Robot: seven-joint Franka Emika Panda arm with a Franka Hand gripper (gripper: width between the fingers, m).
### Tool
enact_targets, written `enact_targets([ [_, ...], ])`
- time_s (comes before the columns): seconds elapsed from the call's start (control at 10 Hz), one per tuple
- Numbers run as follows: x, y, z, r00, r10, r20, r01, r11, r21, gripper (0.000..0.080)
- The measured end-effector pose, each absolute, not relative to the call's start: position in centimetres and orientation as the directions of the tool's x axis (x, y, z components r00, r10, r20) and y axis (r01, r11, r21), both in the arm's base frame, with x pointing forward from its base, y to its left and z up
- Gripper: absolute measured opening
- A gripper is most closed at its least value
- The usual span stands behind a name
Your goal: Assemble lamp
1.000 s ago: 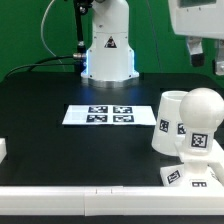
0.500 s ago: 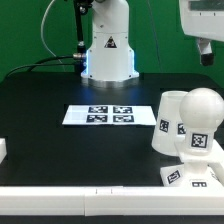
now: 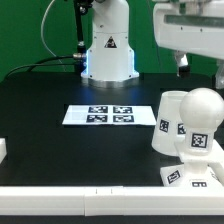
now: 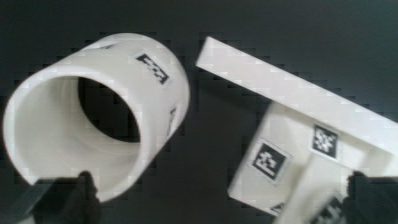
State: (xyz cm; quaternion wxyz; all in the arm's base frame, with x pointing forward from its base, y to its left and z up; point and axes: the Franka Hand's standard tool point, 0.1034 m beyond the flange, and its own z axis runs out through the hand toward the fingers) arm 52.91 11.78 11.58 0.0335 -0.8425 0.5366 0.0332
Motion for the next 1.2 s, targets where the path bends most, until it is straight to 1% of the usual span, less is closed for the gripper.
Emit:
enact_targets([
  [0.2,52.8,12.1,9.3,0.428,-0.902,-0.062,-0.904,-0.428,-0.02,0.0698],
  [0.4,52.4,12.1,8.2,0.412,-0.91,-0.051,-0.911,-0.412,-0.012,0.0698],
  [0.5,52.2,12.4,8.0,0.409,-0.911,-0.051,-0.912,-0.41,-0.007,0.0698],
  [0.6,52.2,12.4,8.0,0.412,-0.91,-0.05,-0.911,-0.412,-0.009,0.0671],
  [0.7,52.2,12.3,8.0,0.412,-0.91,-0.05,-0.911,-0.412,-0.009,0.0671],
  [0.8,52.2,12.4,8.0,0.412,-0.91,-0.05,-0.911,-0.413,-0.009,0.0492],
  [0.9,52.2,12.4,8.0,0.412,-0.91,-0.05,-0.911,-0.413,-0.009,0.0492],
  [1.0,52.2,12.4,8.0,0.412,-0.91,-0.05,-0.911,-0.413,-0.009,0.0292],
  [1.1,52.2,12.4,8.0,0.412,-0.91,-0.05,-0.911,-0.413,-0.009,0.0157],
  [1.2,52.3,12.2,8.2,0.424,-0.904,-0.052,-0.905,-0.424,-0.01,0.0157],
])
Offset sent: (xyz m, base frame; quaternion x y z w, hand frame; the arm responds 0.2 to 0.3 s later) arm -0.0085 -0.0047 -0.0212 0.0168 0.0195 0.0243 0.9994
